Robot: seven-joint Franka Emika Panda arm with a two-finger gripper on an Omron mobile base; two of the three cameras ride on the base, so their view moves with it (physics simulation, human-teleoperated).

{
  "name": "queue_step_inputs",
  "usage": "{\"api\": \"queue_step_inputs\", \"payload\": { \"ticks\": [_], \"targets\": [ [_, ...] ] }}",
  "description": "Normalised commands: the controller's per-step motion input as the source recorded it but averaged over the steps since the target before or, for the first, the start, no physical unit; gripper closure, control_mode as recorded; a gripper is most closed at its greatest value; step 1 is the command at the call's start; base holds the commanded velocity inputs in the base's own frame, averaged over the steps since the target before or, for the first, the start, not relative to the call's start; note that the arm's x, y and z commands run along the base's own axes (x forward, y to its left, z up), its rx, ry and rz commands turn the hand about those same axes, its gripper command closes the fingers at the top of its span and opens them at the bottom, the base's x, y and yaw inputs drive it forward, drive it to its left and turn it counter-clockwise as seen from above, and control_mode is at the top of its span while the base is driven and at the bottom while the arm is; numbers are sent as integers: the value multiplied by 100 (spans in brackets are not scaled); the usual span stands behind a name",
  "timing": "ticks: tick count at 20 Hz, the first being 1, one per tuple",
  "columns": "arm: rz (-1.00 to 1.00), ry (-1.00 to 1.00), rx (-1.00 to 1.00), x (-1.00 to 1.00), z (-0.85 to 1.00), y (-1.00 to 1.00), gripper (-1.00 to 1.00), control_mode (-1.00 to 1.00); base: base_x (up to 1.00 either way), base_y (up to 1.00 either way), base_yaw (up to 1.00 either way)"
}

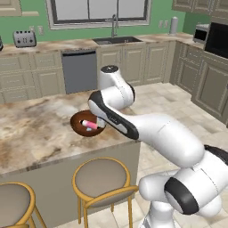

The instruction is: Open the fridge, grab two sodas, and place both sodas inside the bowl with ice on the dining counter.

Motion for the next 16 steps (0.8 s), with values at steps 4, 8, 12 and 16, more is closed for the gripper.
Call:
{"api": "queue_step_inputs", "payload": {
  "ticks": [4, 8, 12, 16],
  "targets": [
    [12, 7, -8, 59, -36, 34, 100, -100, 0, 0, 0],
    [12, 6, -7, 57, -33, 29, 100, -100, 0, 0, 0],
    [11, 7, -8, 57, -37, 22, 100, -100, 0, 0, 0],
    [11, 7, -7, 56, -37, 14, 100, -100, 0, 0, 0]
  ]
}}
